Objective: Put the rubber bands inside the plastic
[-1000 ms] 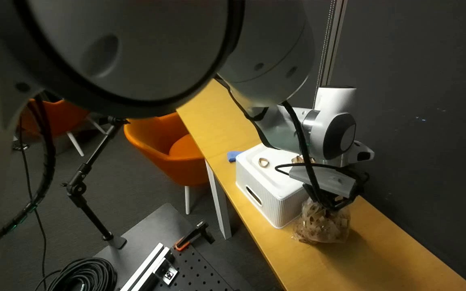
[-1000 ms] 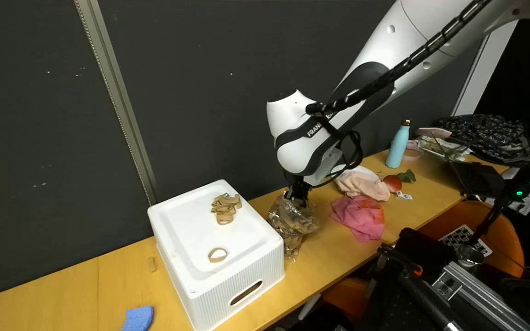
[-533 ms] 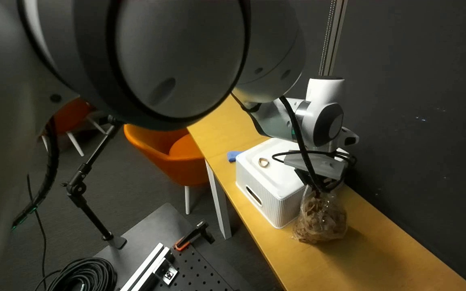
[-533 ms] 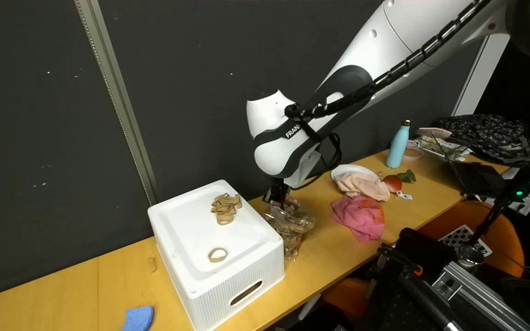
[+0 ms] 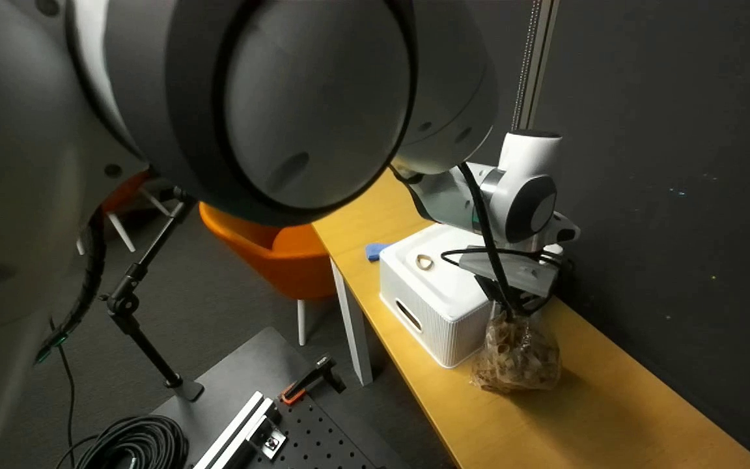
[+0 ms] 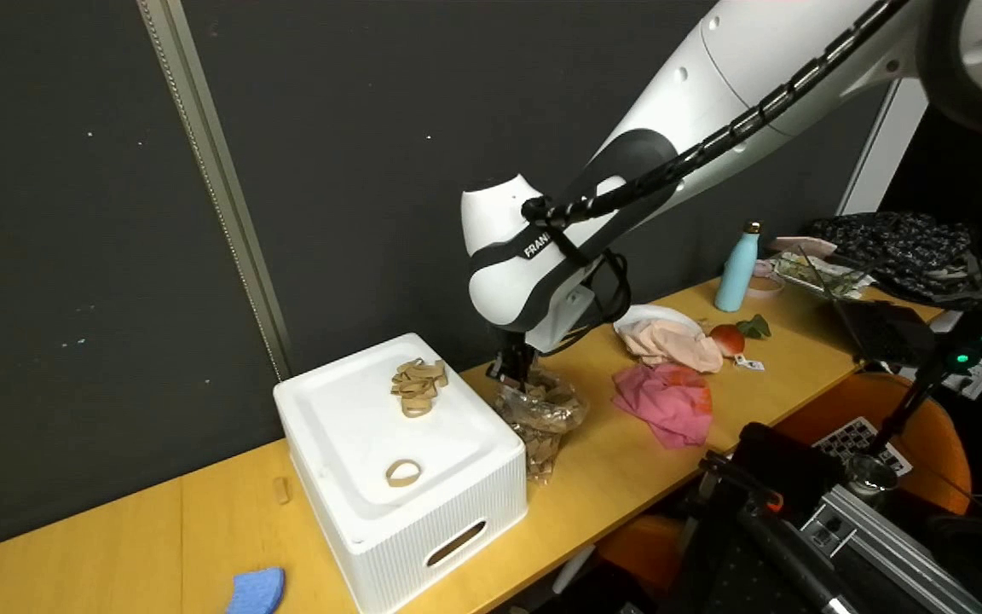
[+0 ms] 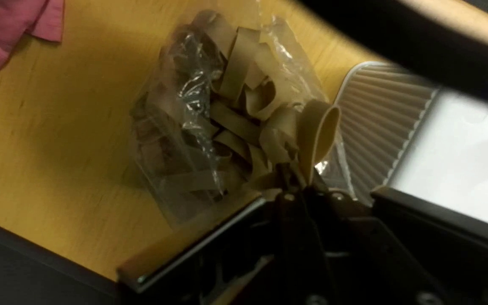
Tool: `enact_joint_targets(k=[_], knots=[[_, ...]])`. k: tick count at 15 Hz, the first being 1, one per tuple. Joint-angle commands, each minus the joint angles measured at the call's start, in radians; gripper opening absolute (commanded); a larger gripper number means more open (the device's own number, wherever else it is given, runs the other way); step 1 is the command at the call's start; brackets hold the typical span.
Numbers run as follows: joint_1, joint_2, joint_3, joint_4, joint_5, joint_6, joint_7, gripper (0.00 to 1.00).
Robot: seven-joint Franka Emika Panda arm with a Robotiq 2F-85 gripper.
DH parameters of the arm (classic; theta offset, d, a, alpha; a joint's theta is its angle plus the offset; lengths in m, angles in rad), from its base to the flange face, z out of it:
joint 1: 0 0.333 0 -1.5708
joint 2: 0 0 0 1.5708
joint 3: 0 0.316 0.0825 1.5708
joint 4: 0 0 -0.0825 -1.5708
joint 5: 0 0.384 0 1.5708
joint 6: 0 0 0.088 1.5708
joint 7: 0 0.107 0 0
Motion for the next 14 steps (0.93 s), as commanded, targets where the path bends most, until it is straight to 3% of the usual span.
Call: enact_joint_targets(k=[1,5,6,8,14], knots=[[0.001,0.019,-0.022,0.039,-0.013,0.044,-0.018,0.02],[0.002,0.046,-0.024,0.059,-0.016,0.055,-0.024,0.02],[0.003,0.046,-0.023,0.058,-0.016,0.049,-0.025,0.32],[0.008,0.038,-0.023,0.046,-0.017,0.039,-0.025,0.38],[0.022,-0.016,-0.024,0.002,-0.024,0.014,-0.021,0.83]])
